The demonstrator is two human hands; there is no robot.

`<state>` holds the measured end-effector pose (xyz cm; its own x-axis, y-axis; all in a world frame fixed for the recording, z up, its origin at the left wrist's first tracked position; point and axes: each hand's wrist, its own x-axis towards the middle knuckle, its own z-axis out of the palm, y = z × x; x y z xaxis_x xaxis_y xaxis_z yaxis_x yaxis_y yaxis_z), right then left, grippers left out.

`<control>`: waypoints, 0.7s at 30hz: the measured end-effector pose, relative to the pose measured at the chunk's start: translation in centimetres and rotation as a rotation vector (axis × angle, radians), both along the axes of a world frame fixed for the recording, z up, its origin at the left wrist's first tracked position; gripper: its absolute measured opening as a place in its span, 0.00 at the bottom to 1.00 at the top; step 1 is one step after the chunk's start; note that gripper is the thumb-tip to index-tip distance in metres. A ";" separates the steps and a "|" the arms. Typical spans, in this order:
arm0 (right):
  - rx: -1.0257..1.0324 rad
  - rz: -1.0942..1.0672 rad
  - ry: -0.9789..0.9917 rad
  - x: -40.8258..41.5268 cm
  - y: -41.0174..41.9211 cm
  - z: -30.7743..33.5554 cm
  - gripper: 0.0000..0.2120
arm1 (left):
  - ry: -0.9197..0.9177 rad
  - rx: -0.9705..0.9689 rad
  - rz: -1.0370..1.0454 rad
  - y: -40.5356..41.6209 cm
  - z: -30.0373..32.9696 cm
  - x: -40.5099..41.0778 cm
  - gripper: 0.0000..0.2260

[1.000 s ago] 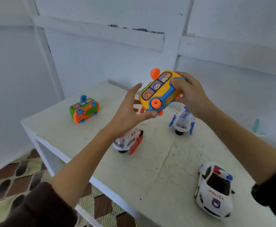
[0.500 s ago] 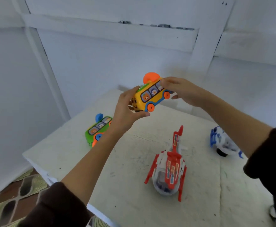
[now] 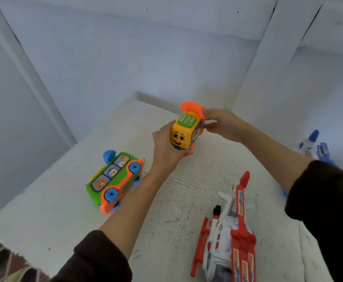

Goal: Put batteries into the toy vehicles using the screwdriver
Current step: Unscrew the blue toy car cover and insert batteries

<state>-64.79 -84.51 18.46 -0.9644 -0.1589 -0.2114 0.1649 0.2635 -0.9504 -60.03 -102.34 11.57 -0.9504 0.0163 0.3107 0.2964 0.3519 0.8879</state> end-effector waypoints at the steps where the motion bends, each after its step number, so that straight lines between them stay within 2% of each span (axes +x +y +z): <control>1: -0.026 -0.001 -0.003 -0.3 0.0 -0.6 0.10 | -0.010 -0.008 0.009 0.2 -0.5 -0.4 0.36; 4: -0.034 -0.022 0.006 -1.3 0.4 -2.4 0.08 | -0.039 -0.075 0.038 0.8 -2.1 -1.4 0.36; 9: -0.008 -0.021 -0.022 -1.9 1.4 -4.1 0.10 | -0.076 -0.124 0.041 1.5 -3.3 -1.6 0.39; 21: 0.120 0.037 -0.024 -1.0 1.8 -3.1 0.26 | -0.141 -0.212 0.073 1.2 -2.3 -0.4 0.40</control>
<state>-65.77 -82.67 15.38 -0.9528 -0.1671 -0.2536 0.1748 0.3812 -0.9078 -60.39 -101.17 9.32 -0.9851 -0.0036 0.1719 0.1415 0.5508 0.8225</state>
